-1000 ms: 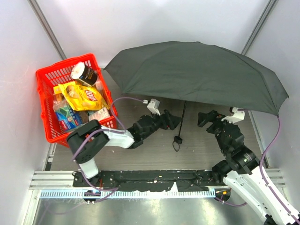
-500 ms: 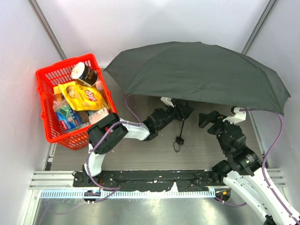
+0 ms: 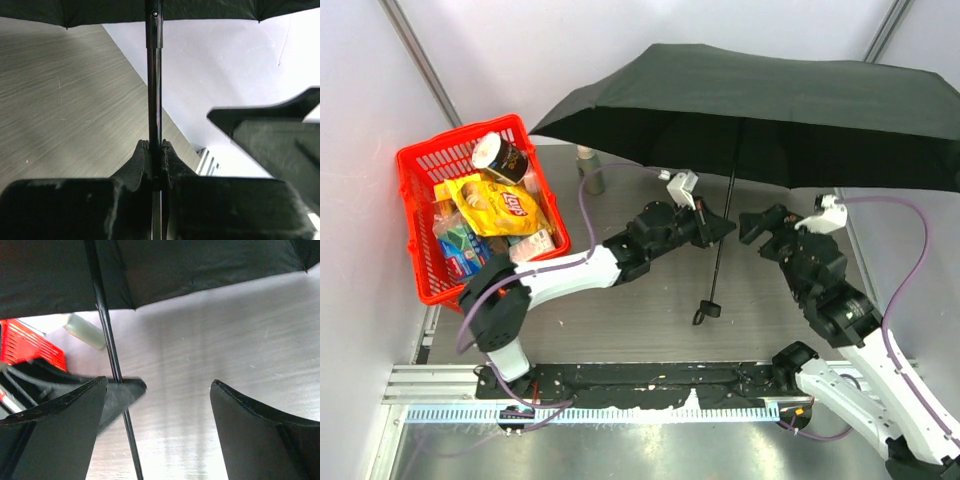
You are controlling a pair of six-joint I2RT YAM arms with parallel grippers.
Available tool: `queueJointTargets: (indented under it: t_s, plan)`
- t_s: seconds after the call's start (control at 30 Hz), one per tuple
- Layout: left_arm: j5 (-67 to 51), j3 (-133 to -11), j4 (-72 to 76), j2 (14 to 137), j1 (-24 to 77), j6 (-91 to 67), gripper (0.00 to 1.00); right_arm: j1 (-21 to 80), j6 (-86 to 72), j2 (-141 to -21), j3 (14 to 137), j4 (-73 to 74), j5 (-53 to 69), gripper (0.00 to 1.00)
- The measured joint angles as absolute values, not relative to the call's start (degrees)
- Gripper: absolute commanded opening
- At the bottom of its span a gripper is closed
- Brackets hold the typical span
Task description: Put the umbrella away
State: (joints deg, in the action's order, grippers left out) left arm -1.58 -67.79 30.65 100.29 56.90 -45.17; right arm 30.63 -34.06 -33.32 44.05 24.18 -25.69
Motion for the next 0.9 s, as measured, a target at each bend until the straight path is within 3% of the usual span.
queueJointTargets:
  t_s: [0.3,0.47,0.63,0.67,0.7,0.73,0.77,0.8,0.87,0.9]
  plan:
    - [-1.76,-68.62,17.78,91.48,58.15,-44.29,0.0,30.59,-35.46,-53.34,68.31,22.5,-23.99,0.86]
    - [-1.52,-68.62,13.96,91.31,58.85,-42.5,0.0,29.63,-35.42,-61.12,73.52,23.03,-22.72,0.7]
    - [0.21,-68.6,9.89,88.64,60.2,-39.66,0.0,28.58,-34.3,-65.78,74.39,24.75,-23.55,0.69]
    - [0.43,-68.62,9.13,87.74,60.4,-39.22,0.0,28.47,-33.98,-65.84,73.97,25.17,-23.83,0.66]
    - [0.56,-68.62,8.67,87.09,60.49,-38.87,0.0,28.38,-33.61,-65.82,73.71,25.61,-24.01,0.51]
    - [0.86,-68.62,8.08,86.24,60.69,-38.46,0.0,28.38,-33.21,-65.78,73.6,25.69,-24.03,0.46]
    - [1.08,-68.62,7.73,85.76,60.82,-38.22,0.0,28.36,-32.71,-65.78,73.6,25.69,-23.94,0.22]
    - [1.45,-68.71,7.18,85.36,61.04,-37.8,0.0,28.34,-32.47,-65.82,73.6,25.61,-23.62,0.06]
    - [2.2,-69.41,5.43,85.32,61.47,-36.47,0.04,28.47,-33.87,-66.06,73.6,24.01,-21.52,0.01]
    - [2.63,-69.73,4.6,85.34,61.54,-36.01,0.18,28.49,-33.45,-66.04,73.58,23.66,-20.23,0.01]
